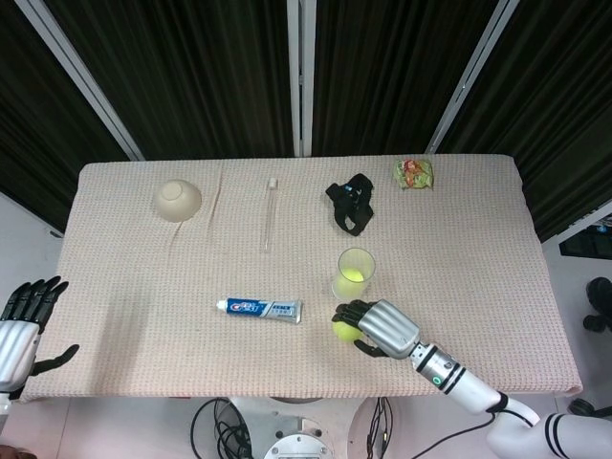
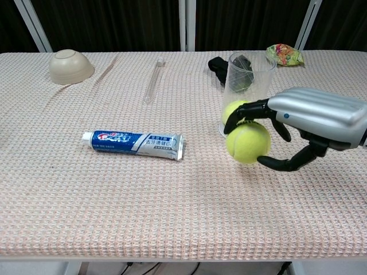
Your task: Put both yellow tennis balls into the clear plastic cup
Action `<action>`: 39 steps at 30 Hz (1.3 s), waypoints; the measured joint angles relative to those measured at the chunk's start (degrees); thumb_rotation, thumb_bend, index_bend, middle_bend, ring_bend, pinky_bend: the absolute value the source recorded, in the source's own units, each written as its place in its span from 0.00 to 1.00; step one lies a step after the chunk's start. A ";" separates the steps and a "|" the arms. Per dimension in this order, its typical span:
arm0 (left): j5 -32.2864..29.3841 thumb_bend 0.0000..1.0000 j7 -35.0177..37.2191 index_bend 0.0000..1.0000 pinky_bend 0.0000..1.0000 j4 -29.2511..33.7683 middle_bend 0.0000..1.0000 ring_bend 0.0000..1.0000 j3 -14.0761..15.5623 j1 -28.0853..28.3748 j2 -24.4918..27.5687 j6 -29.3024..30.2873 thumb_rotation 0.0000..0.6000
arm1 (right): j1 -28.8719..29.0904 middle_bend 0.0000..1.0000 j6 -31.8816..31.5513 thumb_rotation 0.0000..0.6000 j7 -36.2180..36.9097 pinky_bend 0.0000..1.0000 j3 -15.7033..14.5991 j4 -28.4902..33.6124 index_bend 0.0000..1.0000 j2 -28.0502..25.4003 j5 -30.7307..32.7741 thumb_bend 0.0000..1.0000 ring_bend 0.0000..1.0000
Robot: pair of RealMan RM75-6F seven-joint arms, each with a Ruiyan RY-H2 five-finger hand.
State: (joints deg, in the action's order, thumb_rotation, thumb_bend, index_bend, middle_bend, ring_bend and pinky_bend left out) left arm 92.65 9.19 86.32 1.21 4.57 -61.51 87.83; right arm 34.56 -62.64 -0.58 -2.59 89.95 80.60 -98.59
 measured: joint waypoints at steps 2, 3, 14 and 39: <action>0.05 0.18 -0.12 0.01 0.00 0.01 0.00 0.00 0.01 0.01 -0.01 -0.01 1.00 | -0.04 0.47 -1.81 1.00 0.00 0.63 0.67 2.42 0.54 -1.87 -0.68 0.42 0.44; 0.08 0.18 -0.26 0.01 0.00 0.04 0.00 0.00 0.03 0.02 -0.01 -0.03 1.00 | -0.05 0.47 -2.61 1.00 -0.11 0.64 1.08 3.60 0.54 -2.77 -0.93 0.42 0.44; 0.18 0.18 -1.29 0.01 0.00 0.37 0.00 0.00 0.15 -0.01 0.12 -0.14 1.00 | -0.02 0.47 -9.88 1.00 -7.54 0.64 10.61 12.46 0.55 -8.24 1.43 0.44 0.45; 0.56 0.18 -0.23 0.01 0.00 -0.90 0.00 0.00 0.01 0.27 -0.33 -0.07 1.00 | 2.34 0.00 -0.93 1.00 -9.98 0.04 12.38 9.55 0.00 -7.14 13.66 0.18 0.00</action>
State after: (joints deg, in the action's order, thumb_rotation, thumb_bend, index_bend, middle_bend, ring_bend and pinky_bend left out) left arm 93.21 8.96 85.42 1.22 4.84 -61.84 87.76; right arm 36.90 -63.57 -10.56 9.79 99.51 73.46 -84.93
